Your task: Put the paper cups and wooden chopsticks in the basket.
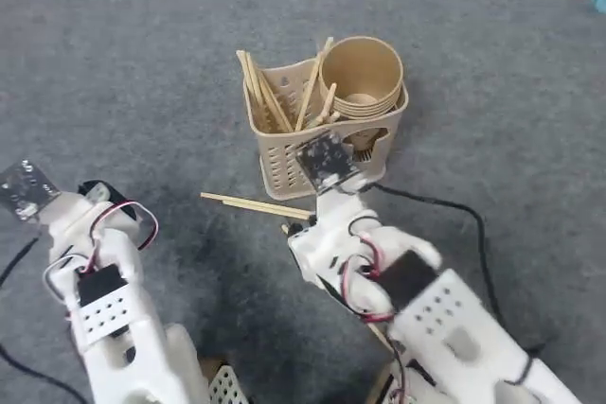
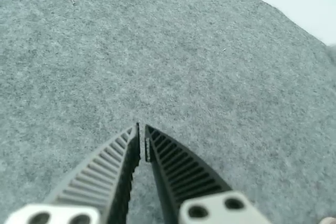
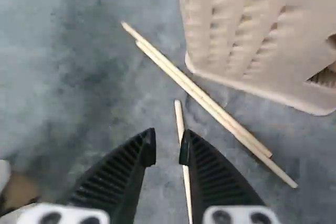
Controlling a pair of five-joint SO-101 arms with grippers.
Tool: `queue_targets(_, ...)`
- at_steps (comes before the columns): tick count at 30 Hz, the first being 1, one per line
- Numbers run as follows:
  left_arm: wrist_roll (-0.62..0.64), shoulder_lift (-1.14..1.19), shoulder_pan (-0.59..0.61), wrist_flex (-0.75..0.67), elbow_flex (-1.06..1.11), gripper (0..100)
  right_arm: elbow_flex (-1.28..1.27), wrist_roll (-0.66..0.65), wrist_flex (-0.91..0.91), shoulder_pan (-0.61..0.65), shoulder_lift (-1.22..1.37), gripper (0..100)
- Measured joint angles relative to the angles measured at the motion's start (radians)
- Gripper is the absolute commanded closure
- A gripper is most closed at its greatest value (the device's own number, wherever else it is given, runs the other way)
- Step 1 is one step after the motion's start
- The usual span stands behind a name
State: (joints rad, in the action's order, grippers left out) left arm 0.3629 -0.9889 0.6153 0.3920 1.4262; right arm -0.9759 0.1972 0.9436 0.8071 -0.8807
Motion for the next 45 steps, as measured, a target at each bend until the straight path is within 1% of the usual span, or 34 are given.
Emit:
queue_targets(3,0.000,0.000,0.000,0.000,0.000,98,-0.095,0.000,-0.137,-0.002,0.083,91.1)
queue_targets(8,0.000,0.000,0.000,0.000,0.000,98,-0.114,-0.008,-0.296,-0.002,0.301,91.4)
queue_targets(12,0.000,0.000,0.000,0.000,0.000,98,-0.114,-0.089,-0.423,-0.003,0.493,91.4)
queue_targets(15,0.000,0.000,0.000,0.000,0.000,98,-0.114,-0.127,-0.480,-0.009,0.591,91.4)
queue_targets(20,0.000,0.000,0.000,0.000,0.000,98,-0.112,-0.144,-0.486,-0.011,0.605,92.0)
queue_targets(23,0.000,0.000,0.000,0.000,0.000,98,-0.112,-0.144,-0.486,-0.011,0.605,99.7)
queue_targets(25,0.000,0.000,0.000,0.000,0.000,98,-0.112,-0.144,-0.477,-0.015,0.605,98.0)
queue_targets(29,0.000,0.000,0.000,0.000,0.000,98,-0.110,-0.147,-0.453,-0.012,0.605,99.1)
queue_targets(39,0.000,0.000,0.000,0.000,0.000,98,-0.104,-0.149,-0.400,0.061,0.601,99.1)
queue_targets(42,0.000,0.000,0.000,0.000,0.000,98,-0.107,-0.149,-0.364,0.066,0.554,99.1)
queue_targets(45,0.000,0.000,0.000,0.000,0.000,98,-0.126,-0.149,-0.307,0.077,0.448,99.1)
